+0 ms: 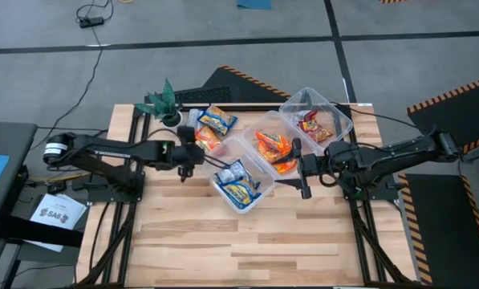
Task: Sort Maruchan noodles
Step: Put the orange noodle pack into the middle transparent bin
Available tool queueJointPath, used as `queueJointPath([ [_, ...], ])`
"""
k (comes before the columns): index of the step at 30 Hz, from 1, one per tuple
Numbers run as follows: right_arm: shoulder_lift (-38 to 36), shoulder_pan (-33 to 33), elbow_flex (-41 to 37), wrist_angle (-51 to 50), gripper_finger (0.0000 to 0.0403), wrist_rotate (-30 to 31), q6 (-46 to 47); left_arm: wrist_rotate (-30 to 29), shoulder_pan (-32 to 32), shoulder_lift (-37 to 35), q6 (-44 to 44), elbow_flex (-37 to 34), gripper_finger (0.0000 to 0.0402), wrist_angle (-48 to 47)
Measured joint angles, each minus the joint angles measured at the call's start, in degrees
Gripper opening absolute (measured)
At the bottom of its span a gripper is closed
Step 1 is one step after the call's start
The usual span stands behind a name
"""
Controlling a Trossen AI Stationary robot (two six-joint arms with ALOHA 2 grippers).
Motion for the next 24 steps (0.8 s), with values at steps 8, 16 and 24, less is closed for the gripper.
queueJointPath([
  [8,0.0,-0.6,0.0,-0.1,0.0280,0.8,1.6,6.2,7.4,0.5,6.3,-0.9,0.0274,2.2],
  [16,0.0,-0.8,0.0,-0.3,0.0280,0.8,1.9,10.7,13.4,6.8,10.2,-3.2,0.0274,5.8],
  [24,0.0,-1.3,0.0,-1.2,0.0280,0.9,2.0,14.3,17.7,12.4,12.0,-3.3,0.0274,14.0],
])
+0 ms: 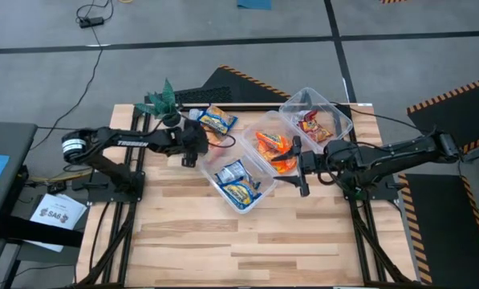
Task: Sort Maruchan noodles
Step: Put the orange noodle pack into the middle transparent bin
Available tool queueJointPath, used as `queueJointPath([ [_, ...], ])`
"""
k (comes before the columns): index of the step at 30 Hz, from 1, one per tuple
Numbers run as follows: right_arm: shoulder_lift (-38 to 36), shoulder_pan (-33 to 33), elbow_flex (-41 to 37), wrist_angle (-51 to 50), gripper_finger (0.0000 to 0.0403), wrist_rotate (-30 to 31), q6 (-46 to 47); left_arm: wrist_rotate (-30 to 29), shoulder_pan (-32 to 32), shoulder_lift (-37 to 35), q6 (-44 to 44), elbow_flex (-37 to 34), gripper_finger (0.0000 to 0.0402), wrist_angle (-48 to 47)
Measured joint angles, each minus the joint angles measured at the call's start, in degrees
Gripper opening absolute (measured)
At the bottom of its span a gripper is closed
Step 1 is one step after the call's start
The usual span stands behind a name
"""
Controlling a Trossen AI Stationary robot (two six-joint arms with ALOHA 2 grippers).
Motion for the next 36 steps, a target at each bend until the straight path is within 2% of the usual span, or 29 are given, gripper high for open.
queueJointPath([
  [9,0.0,0.0,0.0,-0.6,0.0280,0.0,0.0,-0.2,1.3,4.2,1.8,0.2,0.0274,0.8],
  [12,0.0,0.0,0.0,-0.6,0.0280,0.0,0.0,-0.8,1.3,5.4,1.3,0.1,0.0259,0.7],
  [15,0.0,0.0,0.0,-0.6,0.0280,0.0,0.0,-1.3,1.1,5.8,-0.4,0.1,0.0202,0.5],
  [19,0.0,0.0,0.0,-0.7,0.0280,0.0,0.0,-1.3,0.1,5.2,-2.2,0.2,0.0055,-0.6],
  [20,0.0,0.0,0.0,-0.7,0.0280,0.0,0.0,-0.8,-0.3,4.8,-3.0,0.6,0.0029,-1.9],
  [21,0.0,0.0,0.0,-0.7,0.0280,0.0,0.0,-0.5,-0.7,4.5,-4.1,1.0,0.0020,-3.3],
  [28,0.0,0.0,0.0,-0.7,0.0280,0.0,0.0,-1.3,-3.7,0.1,-9.6,5.6,0.0000,-16.7],
  [36,0.0,0.0,0.0,-0.7,0.0280,0.0,0.0,-8.1,-8.3,-8.4,-18.0,11.6,0.0000,-30.9],
])
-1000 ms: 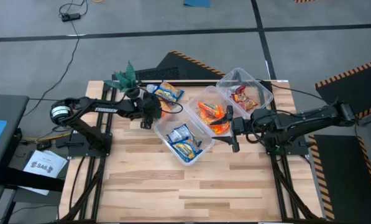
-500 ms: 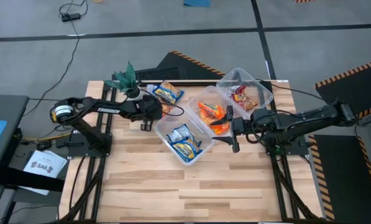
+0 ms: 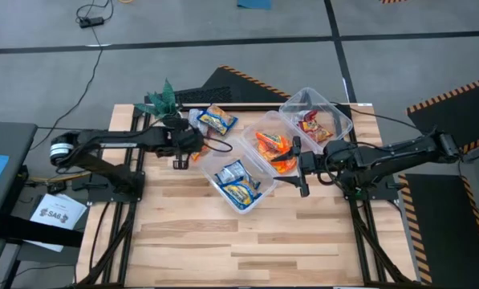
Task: Sort Maruchan noodles
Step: Put the orange noodle pack into the middle transparent bin
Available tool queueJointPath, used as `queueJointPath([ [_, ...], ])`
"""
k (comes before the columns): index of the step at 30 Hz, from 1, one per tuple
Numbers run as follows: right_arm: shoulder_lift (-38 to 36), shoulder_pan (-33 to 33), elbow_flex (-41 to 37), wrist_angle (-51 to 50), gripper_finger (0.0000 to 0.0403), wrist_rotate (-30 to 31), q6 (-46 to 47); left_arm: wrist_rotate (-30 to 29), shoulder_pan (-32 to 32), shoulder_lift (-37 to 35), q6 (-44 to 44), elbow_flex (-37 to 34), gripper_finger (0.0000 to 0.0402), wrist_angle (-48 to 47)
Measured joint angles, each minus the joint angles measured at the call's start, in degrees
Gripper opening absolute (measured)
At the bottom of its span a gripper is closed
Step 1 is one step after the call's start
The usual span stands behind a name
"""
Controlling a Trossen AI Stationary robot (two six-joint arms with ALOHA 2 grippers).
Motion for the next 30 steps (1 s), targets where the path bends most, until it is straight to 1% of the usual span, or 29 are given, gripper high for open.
queueJointPath([
  [6,0.0,0.0,0.0,0.1,0.0280,0.0,0.0,-0.6,-3.5,-5.8,-4.5,3.6,0.0000,-2.9],
  [9,0.0,0.0,0.0,0.1,0.0280,0.0,0.0,-5.1,-5.9,-8.0,-6.4,6.7,0.0000,-4.8],
  [11,0.0,0.0,0.0,0.1,0.0280,0.0,0.0,-8.6,-7.5,-9.1,-6.9,9.0,0.0000,-4.4],
  [14,0.0,0.0,0.0,0.3,0.0280,0.0,0.0,-12.8,-9.3,-9.7,-6.5,12.4,0.0000,-2.6],
  [17,0.0,0.0,0.0,0.6,0.0280,0.0,0.0,-14.6,-9.8,-9.6,-4.9,14.5,0.0000,1.7],
  [19,0.0,0.0,0.0,0.8,0.0280,0.0,0.0,-13.1,-9.8,-9.4,-2.7,14.9,0.0000,8.1],
  [25,0.0,0.0,0.0,1.5,0.0280,0.0,0.0,-3.2,-8.2,-7.4,3.5,14.8,0.0000,25.9],
  [27,0.0,0.0,0.0,1.8,0.0280,0.0,0.0,0.8,-7.2,-5.6,4.7,14.8,0.0000,32.7],
  [30,0.0,0.0,0.0,2.2,0.0280,0.0,0.0,6.6,-5.3,-1.6,5.9,14.8,0.0000,40.2],
])
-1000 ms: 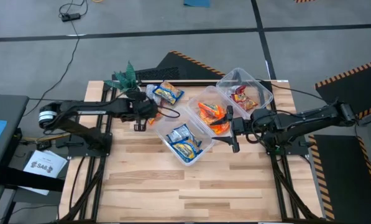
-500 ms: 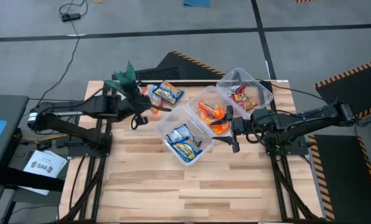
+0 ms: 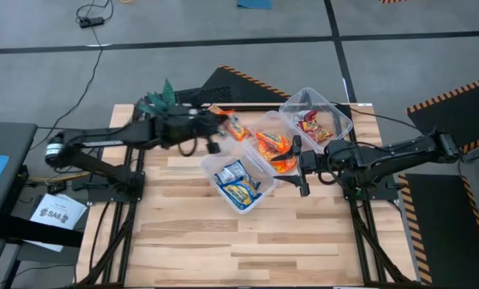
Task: Sort Maruchan noodles
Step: Put the orange noodle pack into the middle transparent bin, then put the blue noodle pack into the left transparent bin
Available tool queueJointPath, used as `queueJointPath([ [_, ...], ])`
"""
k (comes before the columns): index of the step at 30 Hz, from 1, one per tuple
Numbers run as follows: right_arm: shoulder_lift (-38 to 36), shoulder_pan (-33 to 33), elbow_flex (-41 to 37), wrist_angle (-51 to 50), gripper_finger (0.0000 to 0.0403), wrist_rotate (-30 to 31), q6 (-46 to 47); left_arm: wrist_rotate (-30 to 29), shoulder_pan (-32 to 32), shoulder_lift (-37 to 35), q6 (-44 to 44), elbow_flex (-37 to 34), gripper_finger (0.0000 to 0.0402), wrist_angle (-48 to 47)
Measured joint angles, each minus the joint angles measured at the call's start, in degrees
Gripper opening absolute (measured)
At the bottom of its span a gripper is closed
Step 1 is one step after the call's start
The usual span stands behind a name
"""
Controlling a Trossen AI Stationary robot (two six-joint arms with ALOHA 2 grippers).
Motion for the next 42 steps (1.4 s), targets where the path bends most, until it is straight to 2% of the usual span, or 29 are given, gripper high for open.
queueJointPath([
  [7,0.0,0.4,0.0,0.9,0.0280,0.0,0.0,10.3,4.5,13.7,0.5,0.0,0.0000,21.7],
  [12,0.0,0.6,0.0,0.9,0.0280,-0.1,-0.2,16.8,5.2,22.4,0.1,0.3,0.0000,37.3],
  [15,0.0,0.6,0.0,0.8,0.0280,0.0,-0.2,17.0,4.9,25.3,1.3,2.1,0.0000,39.2],
  [18,0.0,0.8,0.0,0.7,0.0280,0.0,-0.6,14.9,4.1,25.5,2.9,3.5,0.0000,36.5],
  [22,0.0,1.0,0.0,0.4,0.0280,-0.1,-1.0,7.3,2.8,21.5,4.7,6.3,0.0012,26.5],
  [26,0.0,1.3,0.0,-0.1,0.0280,-0.1,-1.1,2.8,2.2,14.4,2.4,7.7,0.0048,11.3],
  [29,0.0,1.3,0.0,-0.3,0.0280,-0.1,-1.1,3.7,2.3,8.1,-5.0,7.5,0.0084,-0.6],
  [33,0.0,1.3,0.0,-0.4,0.0280,-0.1,-1.1,9.7,2.7,0.8,-14.9,7.5,0.0135,-13.9],
  [37,0.0,1.2,0.0,-0.3,0.0280,-0.1,-1.1,12.5,1.8,-6.2,-21.2,1.2,0.0176,-15.4],
  [39,0.0,1.3,0.0,-0.2,0.0280,-0.1,-1.1,12.1,1.0,-9.9,-23.2,-4.6,0.0189,-12.9],
  [42,0.0,1.2,0.0,-0.2,0.0280,-0.1,-1.0,10.6,-0.1,-15.0,-26.1,-15.6,0.0198,-3.4],
])
